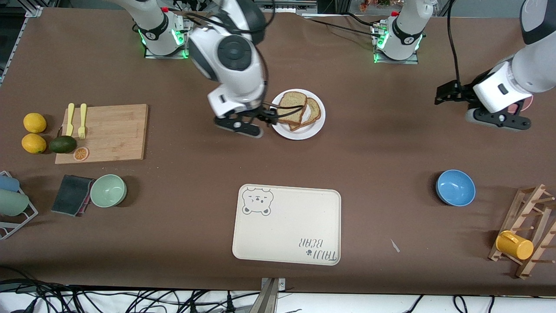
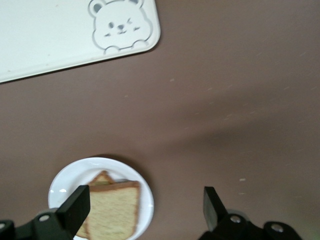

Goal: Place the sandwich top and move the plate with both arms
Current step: 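Raise the right gripper to rest while the left gripper reaches the plate, then grasp the rim of the white plate with the left gripper, then slide the white plate onto the bear-printed tray with the left gripper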

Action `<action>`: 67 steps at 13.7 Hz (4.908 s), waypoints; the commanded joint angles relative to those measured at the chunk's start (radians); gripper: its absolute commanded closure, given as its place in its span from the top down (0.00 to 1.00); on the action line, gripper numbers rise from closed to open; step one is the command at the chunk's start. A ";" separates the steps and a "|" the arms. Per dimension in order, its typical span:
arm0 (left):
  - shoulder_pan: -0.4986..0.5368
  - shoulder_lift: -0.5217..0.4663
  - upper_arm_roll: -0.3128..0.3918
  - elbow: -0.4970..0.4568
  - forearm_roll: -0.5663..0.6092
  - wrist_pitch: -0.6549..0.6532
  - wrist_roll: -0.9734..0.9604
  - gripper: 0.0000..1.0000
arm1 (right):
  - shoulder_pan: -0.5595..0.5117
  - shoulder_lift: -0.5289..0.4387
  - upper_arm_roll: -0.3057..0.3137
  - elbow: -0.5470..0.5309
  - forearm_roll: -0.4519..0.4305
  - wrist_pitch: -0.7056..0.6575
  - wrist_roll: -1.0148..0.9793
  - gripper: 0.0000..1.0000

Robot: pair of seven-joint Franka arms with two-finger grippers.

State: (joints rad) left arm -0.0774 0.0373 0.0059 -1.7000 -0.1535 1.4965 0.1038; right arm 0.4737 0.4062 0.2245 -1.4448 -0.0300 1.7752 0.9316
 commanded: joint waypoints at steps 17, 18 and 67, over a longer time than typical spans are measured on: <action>-0.032 0.461 -0.205 -0.325 -0.825 0.541 0.776 0.96 | -0.586 -0.452 0.015 -0.189 0.035 -0.287 -0.952 1.00; -0.032 0.492 -0.205 -0.323 -0.831 0.542 0.824 0.89 | -0.586 -0.454 0.013 -0.189 0.028 -0.287 -0.952 1.00; 0.005 1.013 -0.239 0.534 -1.023 0.738 0.389 0.00 | -0.592 -0.403 -0.051 -0.132 0.021 -0.304 -0.945 1.00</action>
State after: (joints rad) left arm -0.0654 0.9881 -0.2282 -1.2692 -1.1362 2.2218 0.5054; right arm -0.1077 -0.0054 0.1670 -1.5988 -0.0044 1.4824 -0.0044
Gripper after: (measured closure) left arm 0.952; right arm 0.000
